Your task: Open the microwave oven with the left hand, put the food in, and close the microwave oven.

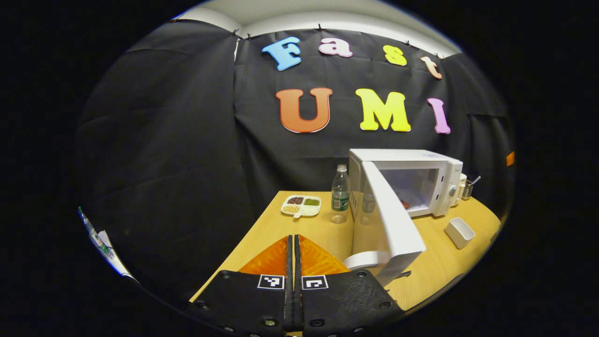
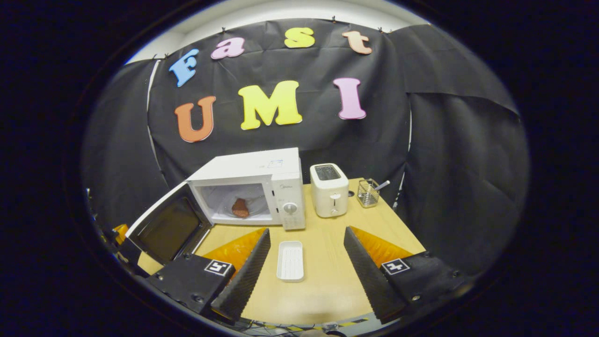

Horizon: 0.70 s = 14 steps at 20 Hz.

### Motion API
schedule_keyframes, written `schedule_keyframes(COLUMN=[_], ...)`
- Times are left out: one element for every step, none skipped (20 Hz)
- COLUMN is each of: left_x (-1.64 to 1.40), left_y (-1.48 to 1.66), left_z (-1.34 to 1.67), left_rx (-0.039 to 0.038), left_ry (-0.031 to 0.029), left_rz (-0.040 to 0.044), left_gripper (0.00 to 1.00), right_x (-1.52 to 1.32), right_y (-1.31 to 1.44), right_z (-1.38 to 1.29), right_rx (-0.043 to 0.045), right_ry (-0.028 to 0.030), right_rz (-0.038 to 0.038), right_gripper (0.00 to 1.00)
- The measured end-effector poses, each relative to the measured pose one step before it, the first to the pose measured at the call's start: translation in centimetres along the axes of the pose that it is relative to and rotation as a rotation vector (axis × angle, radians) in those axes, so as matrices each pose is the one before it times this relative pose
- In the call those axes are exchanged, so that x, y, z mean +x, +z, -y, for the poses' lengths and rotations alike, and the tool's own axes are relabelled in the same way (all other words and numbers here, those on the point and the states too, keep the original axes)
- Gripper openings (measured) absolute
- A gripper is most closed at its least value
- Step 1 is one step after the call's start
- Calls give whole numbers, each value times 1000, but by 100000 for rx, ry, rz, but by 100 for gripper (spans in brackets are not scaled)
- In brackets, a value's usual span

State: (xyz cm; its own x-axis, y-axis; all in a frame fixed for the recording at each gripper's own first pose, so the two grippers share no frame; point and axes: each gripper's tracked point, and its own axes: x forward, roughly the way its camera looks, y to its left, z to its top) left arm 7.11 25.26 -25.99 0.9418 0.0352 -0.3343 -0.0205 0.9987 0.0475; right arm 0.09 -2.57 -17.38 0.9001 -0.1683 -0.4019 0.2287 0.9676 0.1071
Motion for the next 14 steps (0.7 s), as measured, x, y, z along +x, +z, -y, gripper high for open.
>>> schedule_keyframes(left_x=[61, 282, 267, 296, 294, 53, -126, -168, -17, -118, -203, -80, 175, -58], left_y=[-1000, -846, -740, -580, -75, 52, -70, 73, 135, -148, -213, -68, 44, -54], left_z=[360, 478, 637, 636, 31, 308, 491, 735, 865, 742, 719, 927, 941, 991], left_rx=[-495, 97, -305, -948, 81, -513, -1723, -2224, -1004, 196, 662, 987, 310, -726], left_ry=[-597, -2074, -1193, -1558, 910, -267, -766, -1852, -1179, -1224, -1204, -1590, -1710, -2070], left_rz=[-970, -1056, -2061, -1563, 466, 58, 90, 211, -332, -219, 257, 191, -275, -630], left_gripper=[0, 0, 0, 0, 0, 0, 0, 0, 0, 0, 0, 0, 0, 0], right_x=[-296, -343, -187, -234, -310, -195, -138, -87, -69, -129, 2, -42, 26, 7], right_y=[-189, -91, -113, -131, -48, 72, -74, -46, 28, -110, -144, -138, -152, -314], right_z=[280, 241, 214, 246, 189, 4, -22, -108, -173, -49, -46, 31, -29, 57], right_rx=[-286, -39, -226, -1136, -1548, -1280, -796, -588, -201, -118, -12, 529, 857, 961], right_ry=[-637, -324, -197, -776, -662, 56, 56, 468, 668, 62, 512, 195, 316, -68], right_rz=[-225, -506, -541, -378, -32, 48, -35, -370, 18, -237, -290, -106, -408, -828], right_gripper=[100, 100, 100, 100, 100, 100, 100, 100, 100, 100, 100, 100, 100, 100])
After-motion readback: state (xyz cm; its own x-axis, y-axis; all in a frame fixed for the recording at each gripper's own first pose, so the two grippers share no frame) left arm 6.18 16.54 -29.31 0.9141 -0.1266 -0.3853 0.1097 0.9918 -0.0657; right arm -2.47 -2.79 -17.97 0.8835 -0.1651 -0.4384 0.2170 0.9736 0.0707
